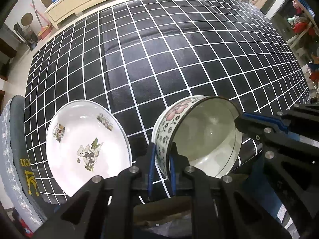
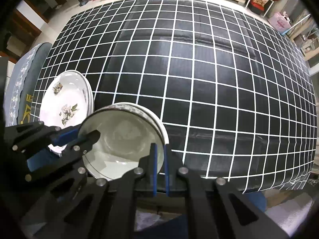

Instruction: Organize plates and bowls

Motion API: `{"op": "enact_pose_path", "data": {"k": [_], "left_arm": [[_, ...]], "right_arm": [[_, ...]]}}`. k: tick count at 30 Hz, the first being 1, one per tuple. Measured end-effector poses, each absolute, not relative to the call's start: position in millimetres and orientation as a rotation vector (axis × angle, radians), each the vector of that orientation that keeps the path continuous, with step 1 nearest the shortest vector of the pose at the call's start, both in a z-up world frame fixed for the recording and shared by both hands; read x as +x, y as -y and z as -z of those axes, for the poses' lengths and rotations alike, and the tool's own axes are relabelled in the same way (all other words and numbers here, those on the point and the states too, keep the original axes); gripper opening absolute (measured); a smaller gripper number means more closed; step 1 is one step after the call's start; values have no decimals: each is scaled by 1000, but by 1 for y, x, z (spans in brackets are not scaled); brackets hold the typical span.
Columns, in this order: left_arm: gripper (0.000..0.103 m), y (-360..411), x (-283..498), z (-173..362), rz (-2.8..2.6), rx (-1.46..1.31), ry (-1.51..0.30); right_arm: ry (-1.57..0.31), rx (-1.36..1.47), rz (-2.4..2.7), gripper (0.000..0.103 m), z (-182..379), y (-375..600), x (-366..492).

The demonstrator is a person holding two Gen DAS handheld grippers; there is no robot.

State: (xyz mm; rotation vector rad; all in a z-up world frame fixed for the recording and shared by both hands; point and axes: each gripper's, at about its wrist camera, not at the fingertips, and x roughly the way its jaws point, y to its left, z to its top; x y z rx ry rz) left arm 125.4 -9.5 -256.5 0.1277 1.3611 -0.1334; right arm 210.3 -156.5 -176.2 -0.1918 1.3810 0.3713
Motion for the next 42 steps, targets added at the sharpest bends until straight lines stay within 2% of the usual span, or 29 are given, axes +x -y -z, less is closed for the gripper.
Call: {"op": "enact_pose_path", "data": {"k": [10,16,19,20,21,22,35,42], "left_arm": [[14,4,127,240,161,87,-1342],[26,-4,121,233,174,74,-1313],[32,-12,115,229,197,55,-1290],[33,-15,114,229,209,47,-1284],[33,-16,113,230,222,42,-1279],[34,-18,113,231,231,38,-1276],[35,-41,120,244,304,-57,-1266],[44,-58,107,249,430,-170,-1239]], "right_arm": [[-1385,-167,-350,9,173,161,211],[-1354,-122,-359,10,160,167,209],[-1343,-94,-364,29,157,173,208],[-1338,-80,-364,40,157,175,208],[-1329,-62,-362,47,157,178,207],[-1322,-48,-360,49,157,181,207],[-1353,85,-391,51,169,193,206],[-1347,150,-415,58,170,198,202]]}}
